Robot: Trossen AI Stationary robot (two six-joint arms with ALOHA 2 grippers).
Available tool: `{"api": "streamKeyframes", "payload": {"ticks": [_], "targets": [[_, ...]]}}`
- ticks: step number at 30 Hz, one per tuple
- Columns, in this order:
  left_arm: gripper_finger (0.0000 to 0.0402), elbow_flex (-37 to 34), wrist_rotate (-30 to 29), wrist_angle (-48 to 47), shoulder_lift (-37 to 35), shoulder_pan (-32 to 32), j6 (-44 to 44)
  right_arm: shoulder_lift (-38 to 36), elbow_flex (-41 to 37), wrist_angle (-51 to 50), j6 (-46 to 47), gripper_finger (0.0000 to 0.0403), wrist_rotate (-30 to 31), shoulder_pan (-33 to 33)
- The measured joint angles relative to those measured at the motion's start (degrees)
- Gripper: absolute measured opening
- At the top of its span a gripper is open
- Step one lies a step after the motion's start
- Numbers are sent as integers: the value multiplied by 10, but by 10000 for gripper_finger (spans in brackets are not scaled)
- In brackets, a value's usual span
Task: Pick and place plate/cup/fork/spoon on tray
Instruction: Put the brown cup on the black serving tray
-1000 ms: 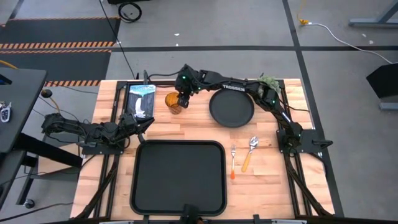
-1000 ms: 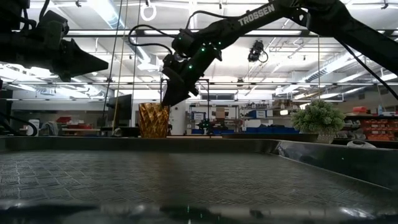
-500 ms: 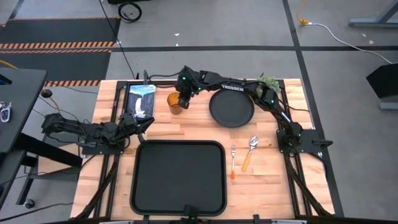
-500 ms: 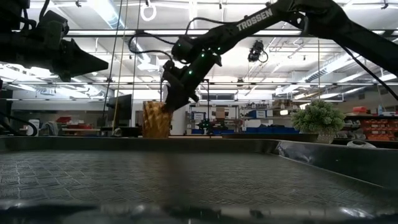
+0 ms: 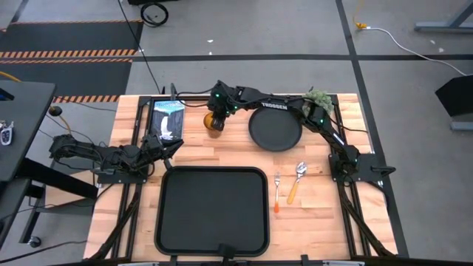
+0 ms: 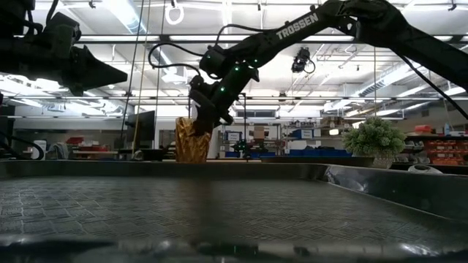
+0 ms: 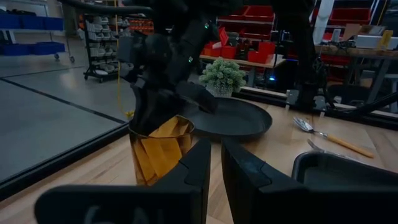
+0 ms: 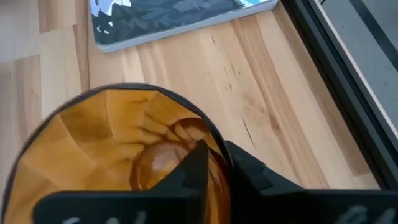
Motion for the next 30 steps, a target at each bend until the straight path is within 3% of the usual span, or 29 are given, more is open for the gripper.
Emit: {"api": "streamKeyframes", "payload": {"ticks": [10,19,26,30], "targets": [[48,0,0,0,0,0,0,-1,6,-10,-9,21,-1,0],[48,0,0,0,0,0,0,-2,100,-180,-46,19,-1,18],[48,0,0,0,0,0,0,-2,155,-296,-51,19,-67,70],[48,0,0,0,0,0,0,-18,153,-343,-39,18,-40,115]]}}
